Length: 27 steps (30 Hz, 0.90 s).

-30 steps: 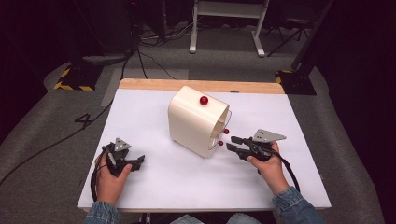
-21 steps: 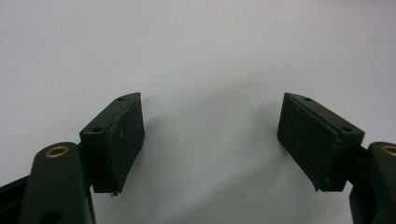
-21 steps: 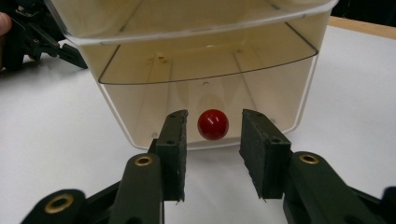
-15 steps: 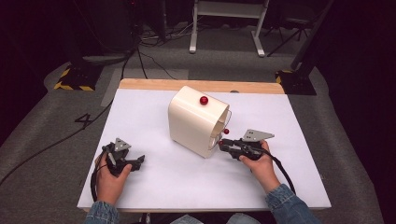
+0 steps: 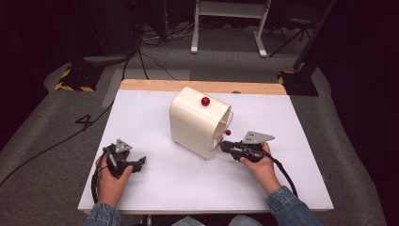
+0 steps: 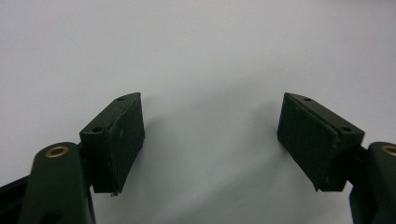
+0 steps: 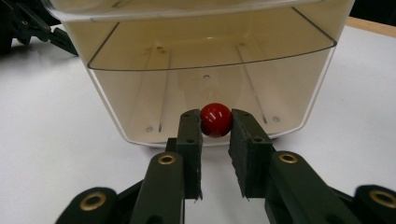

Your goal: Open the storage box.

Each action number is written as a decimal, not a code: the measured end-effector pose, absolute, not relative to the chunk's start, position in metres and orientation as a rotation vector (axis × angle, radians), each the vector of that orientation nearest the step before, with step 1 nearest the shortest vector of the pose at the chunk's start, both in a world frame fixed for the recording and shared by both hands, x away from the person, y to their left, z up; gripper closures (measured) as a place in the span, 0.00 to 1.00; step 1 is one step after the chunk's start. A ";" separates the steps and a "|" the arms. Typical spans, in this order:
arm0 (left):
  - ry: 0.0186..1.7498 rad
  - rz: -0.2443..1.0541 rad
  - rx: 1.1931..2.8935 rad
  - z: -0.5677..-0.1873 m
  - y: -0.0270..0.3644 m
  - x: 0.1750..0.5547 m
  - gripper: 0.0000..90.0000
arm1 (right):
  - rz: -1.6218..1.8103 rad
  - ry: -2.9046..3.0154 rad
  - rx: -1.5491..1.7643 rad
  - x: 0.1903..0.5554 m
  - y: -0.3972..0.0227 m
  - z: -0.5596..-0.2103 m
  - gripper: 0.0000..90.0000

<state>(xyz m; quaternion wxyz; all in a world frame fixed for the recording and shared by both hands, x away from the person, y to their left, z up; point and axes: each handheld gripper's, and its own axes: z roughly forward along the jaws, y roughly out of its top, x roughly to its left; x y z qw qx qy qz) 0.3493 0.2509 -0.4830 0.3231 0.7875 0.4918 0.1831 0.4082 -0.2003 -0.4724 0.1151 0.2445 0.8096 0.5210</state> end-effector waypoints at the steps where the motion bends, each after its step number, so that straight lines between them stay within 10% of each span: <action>1: 1.291 0.481 2.066 -0.483 0.251 0.349 0.26 | 1.526 2.373 0.717 0.408 -0.200 -0.472 0.83; 27: 1.290 0.473 2.070 -0.483 0.251 0.350 0.26 | 1.507 2.352 0.699 0.372 -0.256 -0.444 0.83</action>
